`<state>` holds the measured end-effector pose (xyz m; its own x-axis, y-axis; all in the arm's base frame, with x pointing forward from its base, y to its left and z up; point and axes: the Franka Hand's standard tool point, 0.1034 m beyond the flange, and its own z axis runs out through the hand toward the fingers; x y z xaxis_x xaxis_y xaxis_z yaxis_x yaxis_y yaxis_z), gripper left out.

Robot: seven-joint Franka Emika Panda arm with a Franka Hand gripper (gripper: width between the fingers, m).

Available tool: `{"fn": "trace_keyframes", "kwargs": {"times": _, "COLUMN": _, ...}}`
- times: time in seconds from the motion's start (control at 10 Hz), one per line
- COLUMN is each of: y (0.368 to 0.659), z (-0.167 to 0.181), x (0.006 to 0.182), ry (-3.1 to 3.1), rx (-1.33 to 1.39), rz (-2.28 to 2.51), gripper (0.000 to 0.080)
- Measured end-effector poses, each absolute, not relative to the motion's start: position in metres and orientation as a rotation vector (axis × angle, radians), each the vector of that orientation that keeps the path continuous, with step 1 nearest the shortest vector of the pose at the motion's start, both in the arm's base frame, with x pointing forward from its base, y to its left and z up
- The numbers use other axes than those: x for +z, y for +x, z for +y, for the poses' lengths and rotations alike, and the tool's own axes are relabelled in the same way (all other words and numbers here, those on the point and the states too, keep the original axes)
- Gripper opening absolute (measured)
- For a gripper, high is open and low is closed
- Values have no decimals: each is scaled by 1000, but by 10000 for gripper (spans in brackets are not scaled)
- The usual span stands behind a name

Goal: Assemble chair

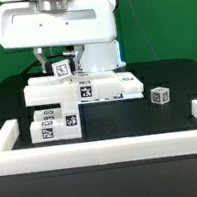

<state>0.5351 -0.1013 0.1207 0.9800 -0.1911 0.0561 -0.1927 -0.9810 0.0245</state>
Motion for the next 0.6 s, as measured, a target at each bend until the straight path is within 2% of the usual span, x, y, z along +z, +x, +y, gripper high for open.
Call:
{"fn": "trace_keyframes", "kwargs": {"times": 0.1, "y": 535, "z": -102, "x": 121, "ry": 3096, "rx": 83, "rz": -301, "gripper": 288}}
{"fn": "trace_keyframes", "kwargs": {"times": 0.6, "y": 535, "z": -102, "x": 121, "ry": 3091, "rx": 84, "rz": -352, "gripper": 288}}
